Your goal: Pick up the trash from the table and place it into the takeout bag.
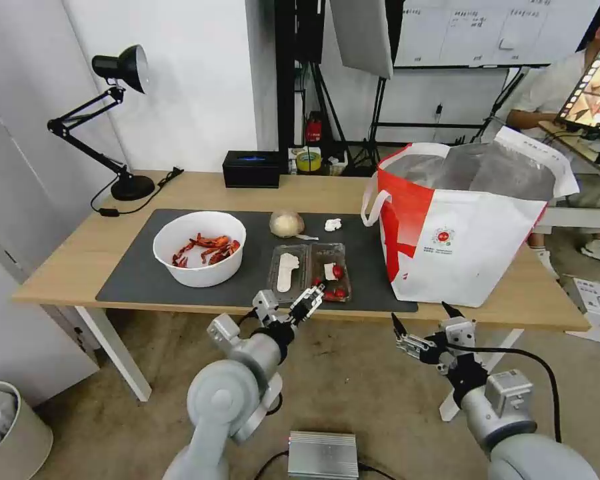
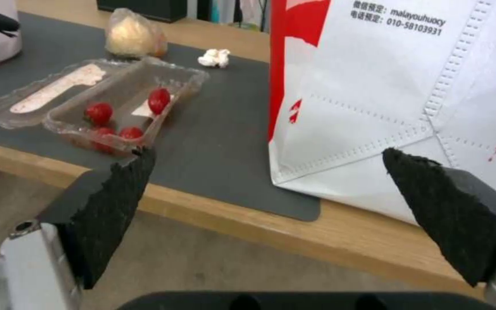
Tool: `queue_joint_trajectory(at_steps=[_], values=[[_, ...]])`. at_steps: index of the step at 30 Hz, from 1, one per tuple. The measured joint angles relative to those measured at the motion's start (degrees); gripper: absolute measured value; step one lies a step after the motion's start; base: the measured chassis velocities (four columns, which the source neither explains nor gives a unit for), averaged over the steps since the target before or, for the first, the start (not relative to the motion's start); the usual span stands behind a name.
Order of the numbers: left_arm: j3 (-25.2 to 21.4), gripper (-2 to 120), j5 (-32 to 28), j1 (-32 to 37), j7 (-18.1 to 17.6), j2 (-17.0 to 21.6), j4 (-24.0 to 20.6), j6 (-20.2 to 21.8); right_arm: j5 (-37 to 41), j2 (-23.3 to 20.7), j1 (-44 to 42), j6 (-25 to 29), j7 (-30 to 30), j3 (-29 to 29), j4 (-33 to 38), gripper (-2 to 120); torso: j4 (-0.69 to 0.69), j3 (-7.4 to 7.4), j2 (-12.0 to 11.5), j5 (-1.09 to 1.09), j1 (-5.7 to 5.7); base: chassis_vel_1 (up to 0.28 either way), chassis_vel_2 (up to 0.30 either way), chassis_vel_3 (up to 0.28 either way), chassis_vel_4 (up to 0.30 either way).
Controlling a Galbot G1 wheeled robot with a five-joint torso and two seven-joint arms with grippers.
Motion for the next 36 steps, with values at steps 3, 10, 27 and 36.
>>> queue_joint_trajectory(at_steps=[3, 10, 27, 36], values=[[0.47, 100, -0.27, -1.11, -1.60, -0.76, 1.19, -0.09, -0.23, 0.16, -0.02, 0.21, 0.04, 0.01, -0.22, 100, 0.00, 0.00, 0.00, 0.00, 0.00, 0.000, 0.000, 0.000, 0.000], [1.21, 100, -0.24, -2.74, -4.70, -2.28, 3.15, -0.16, -0.40, 0.25, -0.08, 0.39, 0.12, 0.13, -0.35, 100, 0.00, 0.00, 0.00, 0.00, 0.00, 0.000, 0.000, 0.000, 0.000], [0.68, 100, -0.12, -4.48, -6.54, -2.72, 5.01, -2.54, -0.43, 0.25, -0.06, 0.67, 0.18, -0.07, -0.83, 100, 0.00, 0.00, 0.00, 0.00, 0.00, 0.000, 0.000, 0.000, 0.000], [0.22, 100, 0.01, -5.65, -6.97, -2.75, 6.99, -4.79, -0.46, 0.50, -0.07, 0.95, 0.15, -0.42, -1.04, 100, -0.01, -0.01, 0.00, -0.01, 0.00, 0.000, 0.000, 0.000, 0.000]])
